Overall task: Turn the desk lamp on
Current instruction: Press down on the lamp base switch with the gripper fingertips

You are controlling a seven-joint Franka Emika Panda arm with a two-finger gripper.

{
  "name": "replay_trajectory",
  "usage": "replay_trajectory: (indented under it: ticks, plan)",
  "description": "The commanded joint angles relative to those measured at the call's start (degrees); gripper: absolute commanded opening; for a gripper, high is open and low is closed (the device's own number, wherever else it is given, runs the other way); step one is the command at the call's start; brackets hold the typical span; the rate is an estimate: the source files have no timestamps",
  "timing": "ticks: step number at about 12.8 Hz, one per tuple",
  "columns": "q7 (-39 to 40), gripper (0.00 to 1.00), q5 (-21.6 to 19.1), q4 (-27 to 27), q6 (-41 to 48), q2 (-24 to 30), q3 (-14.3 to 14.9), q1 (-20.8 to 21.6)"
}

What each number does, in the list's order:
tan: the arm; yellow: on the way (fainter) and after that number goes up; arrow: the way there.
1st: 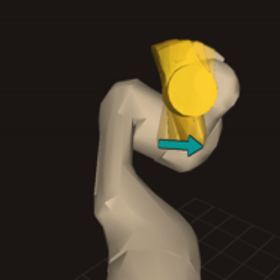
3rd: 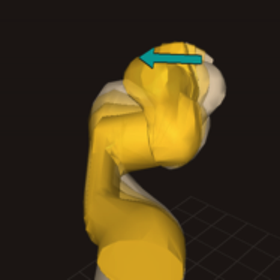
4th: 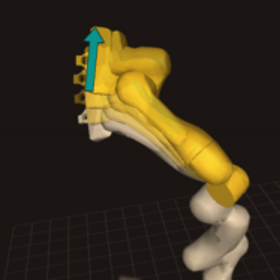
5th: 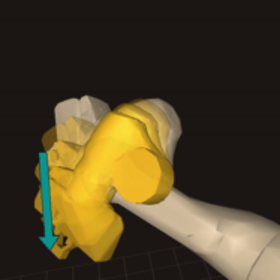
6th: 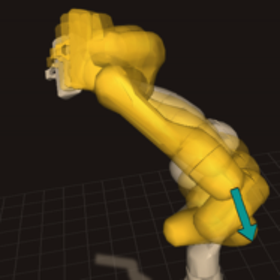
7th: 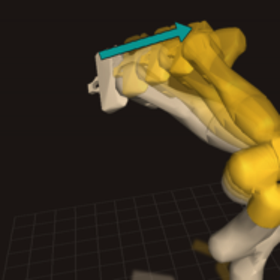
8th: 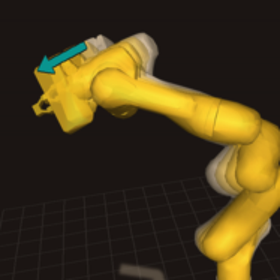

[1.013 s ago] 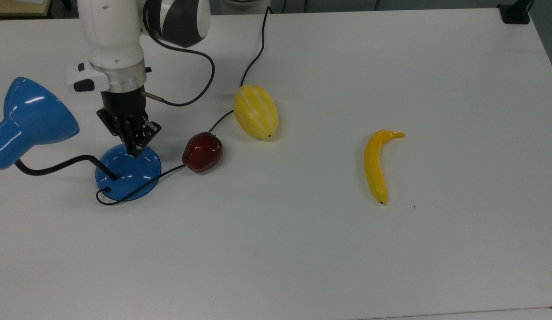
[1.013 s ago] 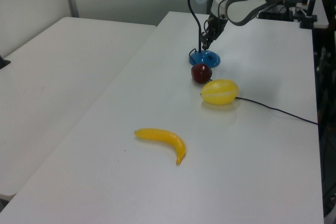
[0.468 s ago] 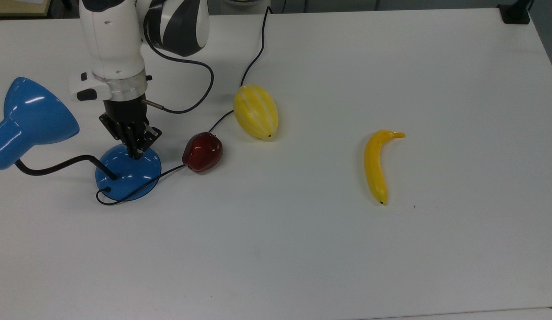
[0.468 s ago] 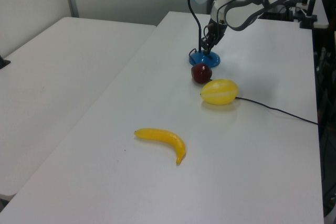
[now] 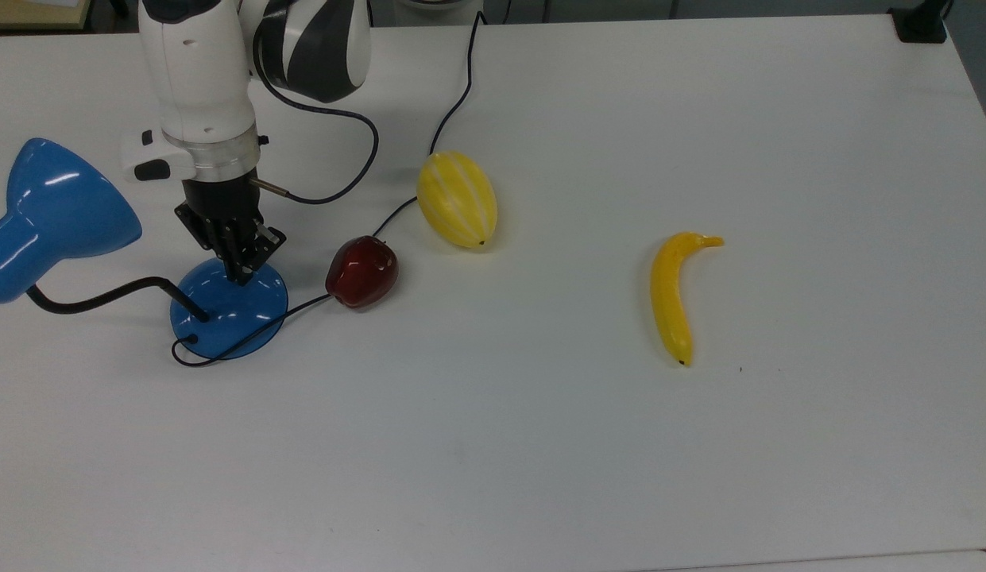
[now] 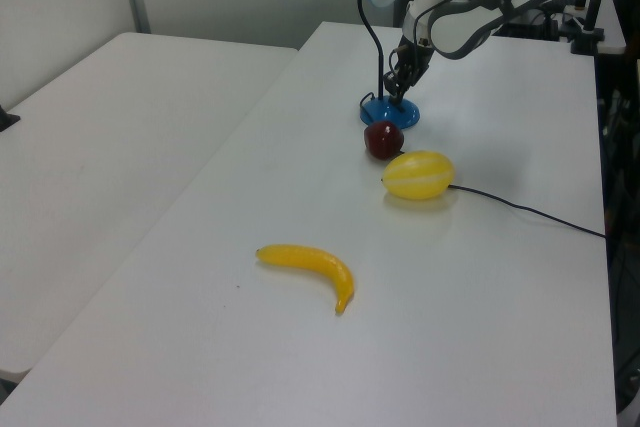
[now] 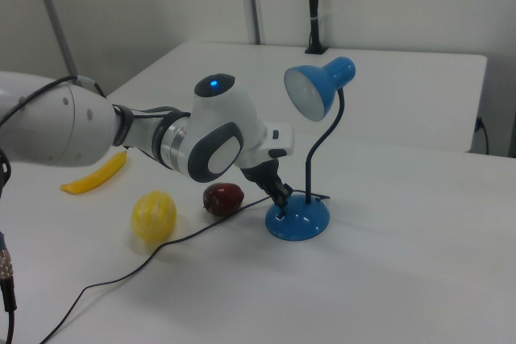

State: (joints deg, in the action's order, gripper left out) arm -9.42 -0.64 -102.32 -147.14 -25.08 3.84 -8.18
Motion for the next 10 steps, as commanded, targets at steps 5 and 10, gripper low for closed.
replay_trajectory:
  ticks: [5, 10]
  plan:
    - [1.25, 0.05, 0.03, -0.24, 1.07, -0.15, 0.56, 0.45]
    - [1.6, 0.0, 0.03, -0.24, 1.15, -0.15, 0.56, 0.45]
